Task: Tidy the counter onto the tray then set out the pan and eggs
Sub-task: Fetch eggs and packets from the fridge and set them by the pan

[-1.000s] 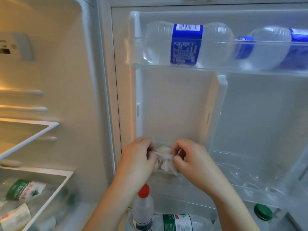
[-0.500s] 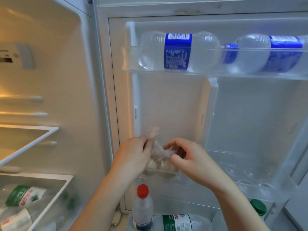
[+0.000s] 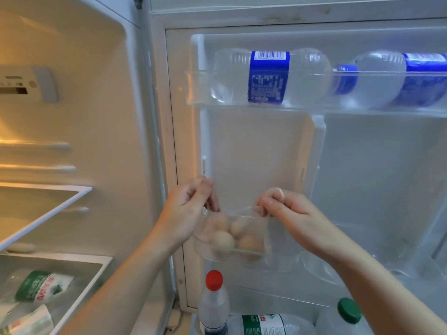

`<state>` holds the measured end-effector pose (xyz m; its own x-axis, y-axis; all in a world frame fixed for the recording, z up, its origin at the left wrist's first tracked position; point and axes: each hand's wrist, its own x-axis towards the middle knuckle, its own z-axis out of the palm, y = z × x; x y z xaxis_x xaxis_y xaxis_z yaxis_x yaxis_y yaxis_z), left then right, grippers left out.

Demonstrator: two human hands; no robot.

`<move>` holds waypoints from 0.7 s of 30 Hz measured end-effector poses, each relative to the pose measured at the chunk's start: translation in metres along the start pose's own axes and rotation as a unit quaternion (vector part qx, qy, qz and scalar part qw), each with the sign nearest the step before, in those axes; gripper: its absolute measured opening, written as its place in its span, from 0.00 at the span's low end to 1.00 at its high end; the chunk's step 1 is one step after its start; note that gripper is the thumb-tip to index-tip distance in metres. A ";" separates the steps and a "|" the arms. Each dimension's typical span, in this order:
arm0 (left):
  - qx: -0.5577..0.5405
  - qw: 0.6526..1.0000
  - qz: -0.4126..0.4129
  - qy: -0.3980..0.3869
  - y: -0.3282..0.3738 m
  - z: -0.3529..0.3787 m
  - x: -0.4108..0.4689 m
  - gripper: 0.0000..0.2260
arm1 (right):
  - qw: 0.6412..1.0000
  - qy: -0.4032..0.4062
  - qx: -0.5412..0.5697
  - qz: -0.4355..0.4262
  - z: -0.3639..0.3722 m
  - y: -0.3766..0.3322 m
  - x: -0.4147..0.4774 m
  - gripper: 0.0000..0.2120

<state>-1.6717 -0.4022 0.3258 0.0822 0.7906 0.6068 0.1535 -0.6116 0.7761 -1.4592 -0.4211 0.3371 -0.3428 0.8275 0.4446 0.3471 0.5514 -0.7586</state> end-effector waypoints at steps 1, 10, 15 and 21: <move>-0.009 1.000 0.007 -0.014 0.003 -0.002 0.003 0.19 | 1.000 -0.002 0.002 -0.002 -0.003 -0.001 0.002 0.13; 0.358 0.902 0.129 -0.204 0.000 -0.021 0.023 0.21 | 0.986 -0.083 -0.108 -0.097 -0.024 -0.001 0.003 0.16; 0.423 0.847 0.172 -0.272 0.003 -0.027 0.028 0.16 | 0.974 -0.158 -0.110 -0.116 -0.030 -0.006 0.008 0.16; 0.488 0.798 0.147 -0.321 0.011 -0.031 0.033 0.18 | 0.953 -0.220 -0.186 -0.096 -0.042 -0.010 0.009 0.14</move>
<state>-1.6976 -0.3842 0.3597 0.6960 0.6606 0.2812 0.7026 -0.7074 -0.0773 -1.4289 -0.4144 0.3685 -0.7352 0.6285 0.2539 0.4981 0.7550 -0.4264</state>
